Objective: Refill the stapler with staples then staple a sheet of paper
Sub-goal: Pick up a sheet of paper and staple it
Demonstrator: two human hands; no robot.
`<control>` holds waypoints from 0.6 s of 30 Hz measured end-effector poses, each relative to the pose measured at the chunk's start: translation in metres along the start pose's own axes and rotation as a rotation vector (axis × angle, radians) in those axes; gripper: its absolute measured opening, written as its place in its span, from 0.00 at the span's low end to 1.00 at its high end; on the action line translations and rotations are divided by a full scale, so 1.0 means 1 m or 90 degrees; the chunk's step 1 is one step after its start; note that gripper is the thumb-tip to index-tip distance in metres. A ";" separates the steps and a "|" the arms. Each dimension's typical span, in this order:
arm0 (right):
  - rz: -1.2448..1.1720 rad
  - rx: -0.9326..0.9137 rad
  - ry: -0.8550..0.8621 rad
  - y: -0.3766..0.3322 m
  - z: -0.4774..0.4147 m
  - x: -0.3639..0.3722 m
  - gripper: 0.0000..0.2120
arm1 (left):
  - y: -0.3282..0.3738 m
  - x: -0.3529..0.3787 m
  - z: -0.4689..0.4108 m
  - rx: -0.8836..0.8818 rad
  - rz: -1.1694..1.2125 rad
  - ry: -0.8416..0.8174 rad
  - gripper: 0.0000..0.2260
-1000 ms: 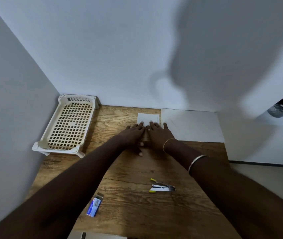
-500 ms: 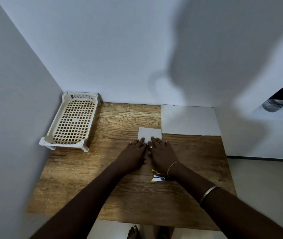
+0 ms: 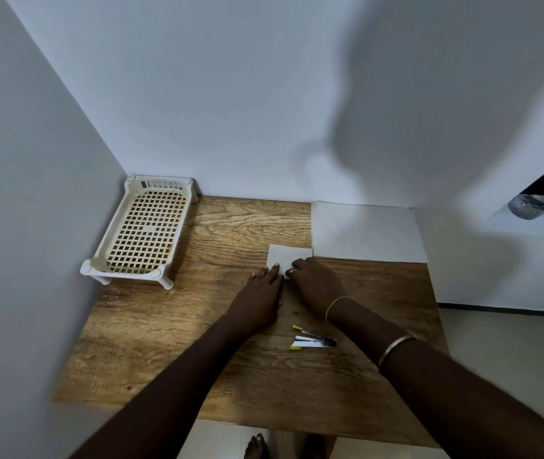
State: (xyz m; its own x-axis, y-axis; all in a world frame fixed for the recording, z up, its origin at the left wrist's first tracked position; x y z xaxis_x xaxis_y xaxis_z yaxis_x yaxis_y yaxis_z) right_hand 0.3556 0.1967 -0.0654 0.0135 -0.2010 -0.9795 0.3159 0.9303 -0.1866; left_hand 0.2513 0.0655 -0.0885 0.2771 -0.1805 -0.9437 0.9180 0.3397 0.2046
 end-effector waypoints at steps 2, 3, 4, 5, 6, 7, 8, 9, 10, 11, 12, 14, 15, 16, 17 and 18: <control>-0.008 0.006 0.001 0.000 0.002 0.000 0.13 | 0.000 0.001 -0.001 -0.005 0.002 -0.001 0.29; -0.007 0.008 -0.002 -0.001 0.002 0.000 0.13 | 0.001 0.002 -0.001 -0.007 0.003 -0.001 0.29; -0.005 0.008 -0.005 -0.002 0.002 0.000 0.13 | 0.001 0.002 -0.001 -0.009 0.004 0.002 0.29; -0.002 0.008 -0.010 -0.002 0.001 -0.001 0.13 | 0.002 0.003 -0.001 -0.012 0.006 0.006 0.29; 0.003 0.005 -0.016 -0.003 0.001 -0.002 0.13 | 0.002 0.004 -0.001 -0.014 0.010 0.008 0.29; 0.011 -0.003 -0.022 -0.004 0.000 -0.003 0.13 | 0.003 0.004 -0.001 -0.016 0.013 0.011 0.29; 0.025 -0.015 -0.028 -0.005 0.001 -0.003 0.12 | 0.003 0.005 -0.001 -0.018 0.011 0.014 0.29; 0.043 -0.029 -0.034 -0.006 0.001 -0.003 0.12 | 0.004 0.006 0.000 -0.020 0.006 0.016 0.29; 0.061 -0.045 -0.042 -0.006 0.001 -0.003 0.12 | 0.005 0.006 0.000 -0.022 0.002 0.018 0.29; 0.077 -0.060 -0.051 -0.007 0.001 -0.003 0.12 | 0.005 0.007 0.001 -0.025 0.001 0.017 0.29; 0.090 -0.074 -0.060 -0.007 0.000 -0.002 0.13 | 0.006 0.008 0.001 -0.026 0.003 0.016 0.29; 0.108 -0.093 -0.071 -0.009 -0.001 -0.002 0.14 | 0.006 0.008 0.003 -0.024 0.004 0.018 0.29; 0.114 -0.100 -0.074 -0.010 -0.001 -0.003 0.14 | 0.005 0.008 0.003 -0.023 0.004 0.021 0.29; 0.117 -0.105 -0.078 -0.011 -0.002 -0.004 0.14 | 0.005 0.008 0.004 -0.021 0.005 0.024 0.29; 0.119 -0.110 -0.083 -0.013 -0.002 -0.005 0.14 | 0.005 0.008 0.005 -0.021 0.005 0.027 0.30; 0.121 -0.114 -0.088 -0.014 -0.002 -0.006 0.14 | 0.005 0.007 0.005 -0.022 0.007 0.028 0.30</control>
State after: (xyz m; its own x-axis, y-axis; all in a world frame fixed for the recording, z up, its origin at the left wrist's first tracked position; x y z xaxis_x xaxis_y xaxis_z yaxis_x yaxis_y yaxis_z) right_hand 0.3488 0.1854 -0.0573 0.1893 -0.0458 -0.9809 0.1223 0.9922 -0.0227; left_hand 0.2590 0.0607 -0.0929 0.2738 -0.1355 -0.9522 0.9045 0.3728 0.2071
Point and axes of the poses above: each hand's wrist, its own z-axis away from the middle knuckle, its own x-axis out of the palm, y = z × x, the point moved 1 cm from there along -z, towards the middle knuckle, and after that the axes turned 6 degrees about -z, right-handed, at the moved point
